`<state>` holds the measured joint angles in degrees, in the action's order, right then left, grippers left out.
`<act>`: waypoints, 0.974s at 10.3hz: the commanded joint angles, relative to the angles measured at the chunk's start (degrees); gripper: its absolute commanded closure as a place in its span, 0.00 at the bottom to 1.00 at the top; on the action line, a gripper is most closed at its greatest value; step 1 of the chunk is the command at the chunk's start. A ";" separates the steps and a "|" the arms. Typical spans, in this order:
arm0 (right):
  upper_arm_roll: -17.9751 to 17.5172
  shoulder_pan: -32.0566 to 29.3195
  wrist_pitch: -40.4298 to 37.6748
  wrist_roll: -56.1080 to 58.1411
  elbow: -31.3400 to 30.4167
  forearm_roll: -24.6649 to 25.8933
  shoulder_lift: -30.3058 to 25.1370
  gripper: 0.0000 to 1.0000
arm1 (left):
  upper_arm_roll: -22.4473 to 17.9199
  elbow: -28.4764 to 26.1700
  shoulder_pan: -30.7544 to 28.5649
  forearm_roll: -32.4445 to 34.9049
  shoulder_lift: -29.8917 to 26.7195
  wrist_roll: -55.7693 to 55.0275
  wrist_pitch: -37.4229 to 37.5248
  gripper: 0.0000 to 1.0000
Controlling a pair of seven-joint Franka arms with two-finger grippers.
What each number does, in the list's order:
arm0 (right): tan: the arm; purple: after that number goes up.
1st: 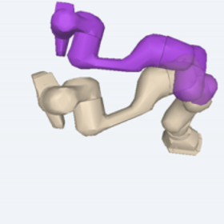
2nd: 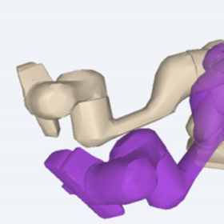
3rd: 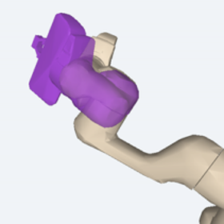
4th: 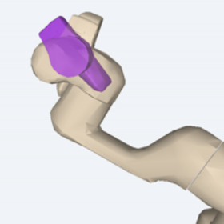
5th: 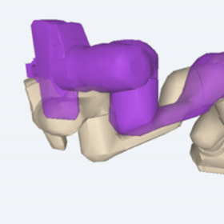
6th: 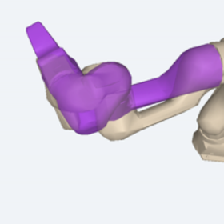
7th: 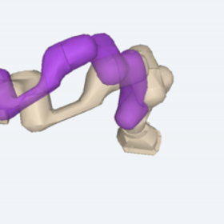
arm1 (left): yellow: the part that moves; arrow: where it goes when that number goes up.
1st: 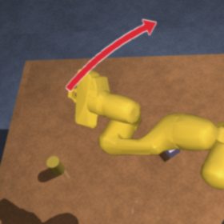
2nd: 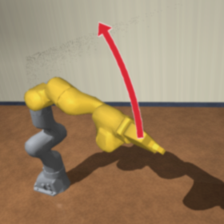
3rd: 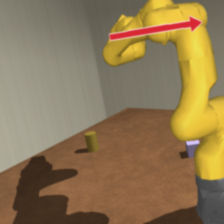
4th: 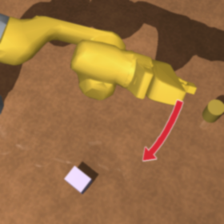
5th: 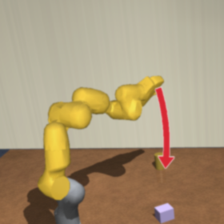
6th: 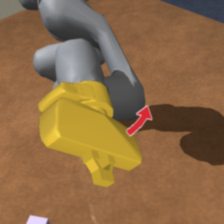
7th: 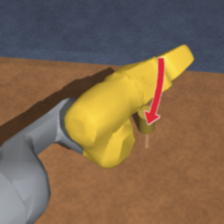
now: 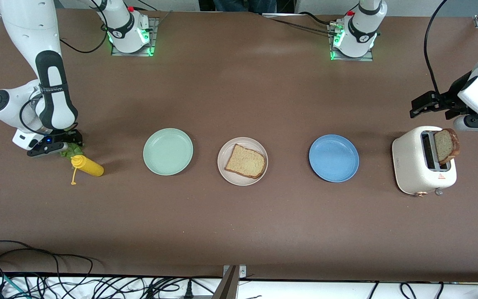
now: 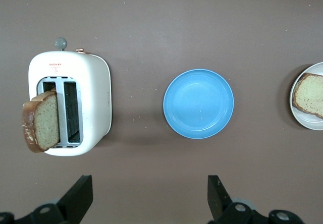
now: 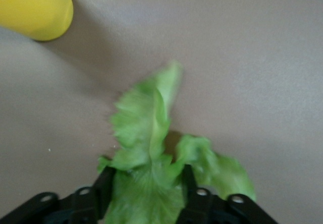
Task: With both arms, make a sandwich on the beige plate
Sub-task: 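Carry the lettuce with the right gripper over the bread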
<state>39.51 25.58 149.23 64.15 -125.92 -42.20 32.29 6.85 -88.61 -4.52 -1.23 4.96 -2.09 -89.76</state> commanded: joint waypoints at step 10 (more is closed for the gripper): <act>8.74 0.44 -38.07 -12.24 32.25 13.96 -0.56 1.00 | 0.18 -0.34 -0.14 0.88 -0.48 -0.20 0.38 0.00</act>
<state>47.85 25.83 119.27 58.28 -101.69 -32.29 31.43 6.85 -88.61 -4.52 -1.23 4.97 -2.09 -89.76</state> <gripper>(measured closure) 0.885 0.000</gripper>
